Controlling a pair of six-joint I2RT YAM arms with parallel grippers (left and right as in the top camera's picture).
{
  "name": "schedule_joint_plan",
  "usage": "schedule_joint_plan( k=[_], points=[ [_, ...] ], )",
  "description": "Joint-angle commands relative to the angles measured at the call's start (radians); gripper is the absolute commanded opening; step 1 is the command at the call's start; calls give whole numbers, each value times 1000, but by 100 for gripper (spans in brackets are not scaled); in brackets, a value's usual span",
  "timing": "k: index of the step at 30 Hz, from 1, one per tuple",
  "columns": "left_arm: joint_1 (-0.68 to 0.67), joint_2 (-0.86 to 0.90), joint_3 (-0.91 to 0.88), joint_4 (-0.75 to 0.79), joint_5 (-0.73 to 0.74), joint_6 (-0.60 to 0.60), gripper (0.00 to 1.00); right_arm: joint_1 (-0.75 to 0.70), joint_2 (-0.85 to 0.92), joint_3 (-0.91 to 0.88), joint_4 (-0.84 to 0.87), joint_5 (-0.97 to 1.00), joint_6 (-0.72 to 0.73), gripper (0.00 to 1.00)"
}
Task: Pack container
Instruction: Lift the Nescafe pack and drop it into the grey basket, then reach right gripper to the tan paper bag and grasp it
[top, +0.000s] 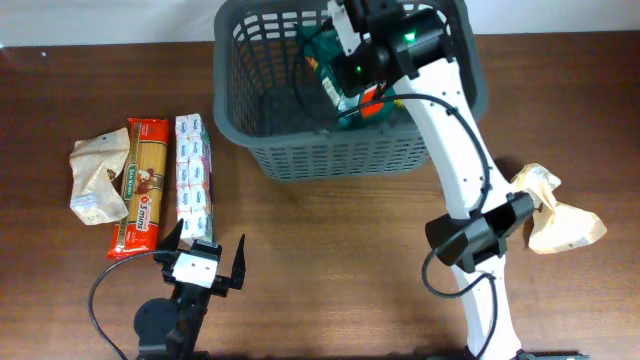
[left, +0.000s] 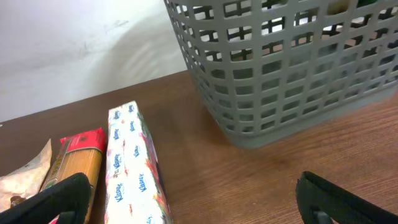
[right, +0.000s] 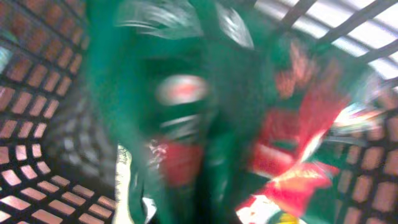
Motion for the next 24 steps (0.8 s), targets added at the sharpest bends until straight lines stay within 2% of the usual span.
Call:
schedule_joint_plan(
  k=[1, 7, 8, 9, 10, 12, 15, 20, 24],
  points=[
    [3, -9, -6, 3, 11, -6, 99, 13, 18, -70, 42, 9, -9, 4],
    [3, -9, -6, 3, 11, -6, 99, 13, 10, -126, 62, 14, -10, 3],
    [3, -9, -6, 3, 11, -6, 99, 11, -5, -115, 61, 26, -10, 13],
    [3, -9, -6, 3, 11, -6, 99, 10, -22, -102, 59, 44, -10, 43],
    [3, -9, -6, 3, 11, -6, 99, 9, -45, -82, 57, 77, -10, 64],
    [3, -9, -6, 3, 11, -6, 99, 4, -95, -40, 55, 144, -10, 73],
    [3, -9, -6, 3, 11, -6, 99, -9, -206, 31, 55, 246, -13, 94],
    [3, -9, -6, 3, 11, -6, 99, -110, -416, 50, 54, 300, -17, 99],
    [3, -9, -6, 3, 11, -6, 99, -335, -561, 0, 37, 292, -17, 99]
  ],
)
